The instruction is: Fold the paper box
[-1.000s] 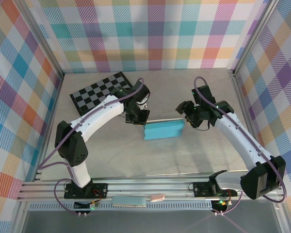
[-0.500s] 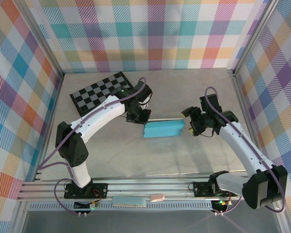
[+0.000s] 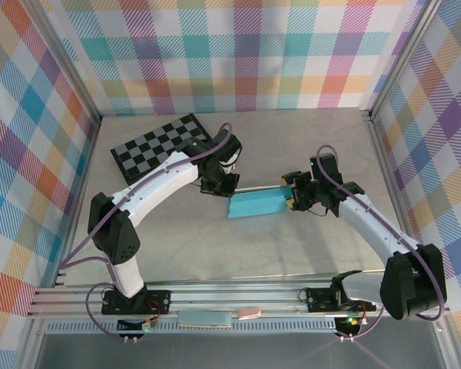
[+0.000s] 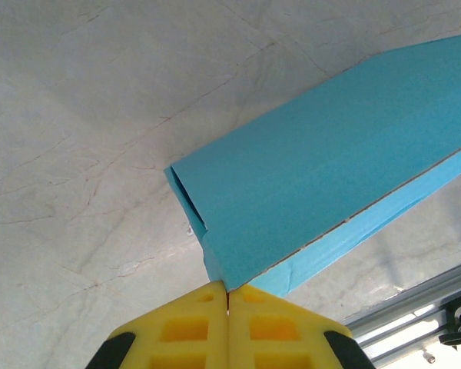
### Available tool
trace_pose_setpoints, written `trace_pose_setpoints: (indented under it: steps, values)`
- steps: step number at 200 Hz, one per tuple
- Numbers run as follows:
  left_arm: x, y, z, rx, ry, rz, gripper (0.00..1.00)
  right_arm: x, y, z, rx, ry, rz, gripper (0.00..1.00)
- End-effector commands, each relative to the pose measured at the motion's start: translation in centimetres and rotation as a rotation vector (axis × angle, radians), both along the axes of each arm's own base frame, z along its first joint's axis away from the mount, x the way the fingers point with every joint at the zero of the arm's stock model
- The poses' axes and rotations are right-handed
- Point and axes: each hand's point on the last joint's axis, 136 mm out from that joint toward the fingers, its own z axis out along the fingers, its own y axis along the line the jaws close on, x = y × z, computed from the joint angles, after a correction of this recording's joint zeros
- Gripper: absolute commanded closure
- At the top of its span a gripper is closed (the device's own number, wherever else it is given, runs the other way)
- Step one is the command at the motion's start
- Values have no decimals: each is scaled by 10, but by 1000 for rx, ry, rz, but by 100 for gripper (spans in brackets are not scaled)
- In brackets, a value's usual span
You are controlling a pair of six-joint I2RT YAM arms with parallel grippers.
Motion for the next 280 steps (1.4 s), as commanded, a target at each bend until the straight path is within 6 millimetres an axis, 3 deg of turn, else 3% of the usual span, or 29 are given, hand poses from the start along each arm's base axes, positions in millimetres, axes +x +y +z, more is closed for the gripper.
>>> trace_pose_setpoints:
  steps: [1,53,143,211,280]
  values:
    - [-4,-2,2,14,14,-10,100,5,1,-5,30,-2,-22,47]
    - [-4,-10,7,-16,45,22,100,6,0,-10,14,30,-26,56]
    - [-7,-24,13,-80,172,128,100,-4,4,-15,-30,166,37,57]
    - [-3,-22,13,-53,152,97,100,-12,7,-23,-56,275,97,48]
    - [4,-33,11,-90,152,131,100,-1,11,-22,-55,270,73,56]
